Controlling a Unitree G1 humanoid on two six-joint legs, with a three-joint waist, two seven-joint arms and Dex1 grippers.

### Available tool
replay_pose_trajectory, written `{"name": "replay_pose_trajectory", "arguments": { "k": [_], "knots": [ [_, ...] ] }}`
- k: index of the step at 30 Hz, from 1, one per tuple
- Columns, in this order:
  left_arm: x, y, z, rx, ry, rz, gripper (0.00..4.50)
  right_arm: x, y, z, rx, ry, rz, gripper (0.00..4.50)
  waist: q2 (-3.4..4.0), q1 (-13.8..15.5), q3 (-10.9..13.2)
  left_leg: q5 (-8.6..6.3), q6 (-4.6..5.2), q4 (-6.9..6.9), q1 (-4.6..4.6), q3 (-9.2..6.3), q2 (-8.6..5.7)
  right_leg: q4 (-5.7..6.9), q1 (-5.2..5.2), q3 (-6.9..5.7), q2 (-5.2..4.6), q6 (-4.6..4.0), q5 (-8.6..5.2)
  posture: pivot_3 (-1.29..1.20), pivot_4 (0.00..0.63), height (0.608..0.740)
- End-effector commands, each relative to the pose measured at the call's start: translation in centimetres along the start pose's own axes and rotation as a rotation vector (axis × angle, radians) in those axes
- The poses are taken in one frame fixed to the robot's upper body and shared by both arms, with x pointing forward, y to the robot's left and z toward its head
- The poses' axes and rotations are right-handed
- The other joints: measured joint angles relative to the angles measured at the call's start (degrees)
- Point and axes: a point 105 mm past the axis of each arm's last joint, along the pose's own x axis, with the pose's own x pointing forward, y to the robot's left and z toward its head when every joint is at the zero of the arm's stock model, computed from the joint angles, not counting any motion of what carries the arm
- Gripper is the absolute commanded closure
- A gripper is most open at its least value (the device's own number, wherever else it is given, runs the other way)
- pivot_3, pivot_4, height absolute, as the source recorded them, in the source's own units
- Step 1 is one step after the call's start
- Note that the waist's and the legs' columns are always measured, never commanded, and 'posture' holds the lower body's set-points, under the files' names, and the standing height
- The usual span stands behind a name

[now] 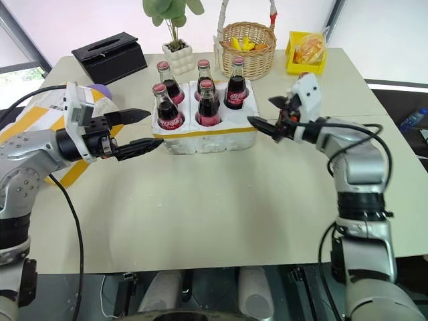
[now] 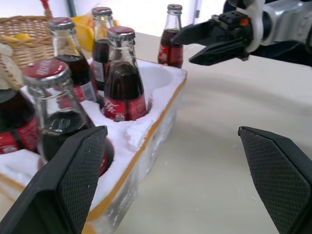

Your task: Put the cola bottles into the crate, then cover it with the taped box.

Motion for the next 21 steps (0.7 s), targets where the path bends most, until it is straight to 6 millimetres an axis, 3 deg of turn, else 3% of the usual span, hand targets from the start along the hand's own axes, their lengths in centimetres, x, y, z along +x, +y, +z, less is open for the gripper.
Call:
{"name": "replay_pose_trajectory", "arguments": {
  "k": [1, 10, 21],
  "knots": [
    [0.9, -0.6, 0.9, 0.046, -0.018, -0.067, 0.0, -1.9, -0.5, 1.3, -0.01, -0.028, -0.083, 0.09, -0.01, 0.0, 0.0, 0.0, 0.0, 0.01, 0.0, 0.0, 0.0, 0.0, 0.0, 0.0, 0.0, -0.06, -0.03, 0.0, 0.15, 0.74],
    [2.5, -1.5, 1.2, 0.065, -0.013, -0.169, 0.0, -2.4, -4.2, -0.8, 0.028, 0.019, -0.301, 0.09, -0.01, 0.2, 0.0, 0.0, 0.01, 0.01, -0.01, 0.02, 0.0, -0.05, 0.02, 0.02, 0.0, -0.08, -0.04, 0.0, 0.15, 0.74],
    [1.9, -1.5, 1.1, 0.072, -0.006, -0.137, 0.0, -0.6, -6.6, -1.5, 0.095, -0.015, -0.386, 0.09, -0.01, 0.0, 0.0, 0.01, 0.01, 0.01, -0.01, 0.03, 0.0, -0.05, 0.02, 0.03, 0.0, 0.01, 0.02, 0.0, 0.15, 0.74]
  ]
}}
